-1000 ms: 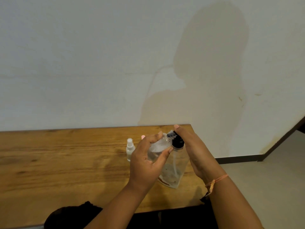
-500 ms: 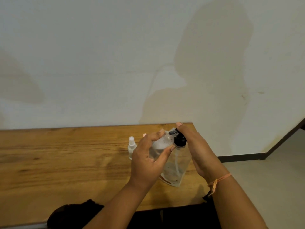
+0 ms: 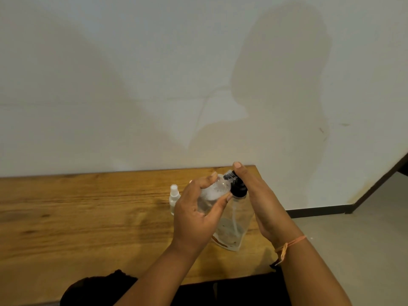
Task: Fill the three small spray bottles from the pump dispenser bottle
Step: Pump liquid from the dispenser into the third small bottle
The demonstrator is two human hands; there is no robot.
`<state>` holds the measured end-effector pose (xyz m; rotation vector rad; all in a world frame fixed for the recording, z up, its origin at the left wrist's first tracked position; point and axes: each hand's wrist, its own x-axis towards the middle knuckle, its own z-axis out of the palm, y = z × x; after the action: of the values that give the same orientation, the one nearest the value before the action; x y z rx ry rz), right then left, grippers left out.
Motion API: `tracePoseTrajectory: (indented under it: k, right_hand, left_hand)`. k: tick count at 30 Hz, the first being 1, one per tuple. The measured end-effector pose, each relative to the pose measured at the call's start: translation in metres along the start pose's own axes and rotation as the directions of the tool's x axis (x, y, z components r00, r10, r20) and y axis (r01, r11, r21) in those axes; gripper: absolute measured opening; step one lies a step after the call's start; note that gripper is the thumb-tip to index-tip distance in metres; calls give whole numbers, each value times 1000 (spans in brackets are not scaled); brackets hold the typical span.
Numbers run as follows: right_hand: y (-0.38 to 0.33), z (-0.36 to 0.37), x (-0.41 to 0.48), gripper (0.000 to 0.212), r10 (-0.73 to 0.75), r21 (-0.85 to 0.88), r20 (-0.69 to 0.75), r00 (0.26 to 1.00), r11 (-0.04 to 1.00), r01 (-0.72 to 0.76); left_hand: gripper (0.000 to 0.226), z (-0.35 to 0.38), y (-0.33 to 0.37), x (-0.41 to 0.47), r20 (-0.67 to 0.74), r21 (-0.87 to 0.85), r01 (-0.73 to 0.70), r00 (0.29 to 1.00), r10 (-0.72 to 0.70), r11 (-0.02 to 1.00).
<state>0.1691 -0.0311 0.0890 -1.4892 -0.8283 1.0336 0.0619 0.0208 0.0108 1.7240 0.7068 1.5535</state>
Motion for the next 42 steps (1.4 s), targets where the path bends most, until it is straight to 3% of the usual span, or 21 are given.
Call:
tracePoseTrajectory:
  k: [4,15,20,25,35,39,42]
  right_hand:
    - [-2,1,3,26,45,-40,-20,999,998,-45]
    - [0,-2,2,41,-22,-26,41,999,999,23]
    - [0,-8,5,29,27,-13,83,996,1000,-26]
    - [1,-5,6,26,36,-21,49,998,999,-35]
    - [3,-4,7,52,-29,-5,60,998,1000,29]
    - [2,-6,8,28,2,12,59,998,1000,-3]
    - [1,-3,6,27,11,-18,40,999,1000,-10]
  left_hand:
    - [38,-1,-4,-5,22,20,33,999,-34,999]
    - [39,-2,1,4,-5,48,-42,999,42,998]
    - [37,0,-2,-2,-5,-12,8,1000,-9,1000]
    - [43,-1,-2,-5,1,81,2,1000,-2,997]
    - [40,-1,2,4,-10,75,-74,997,75,994]
    - [38,0,-1,-1,2,38,-21,1000,21,999]
    - [42,-2,-2,-5,9,89,-21,1000,20,996]
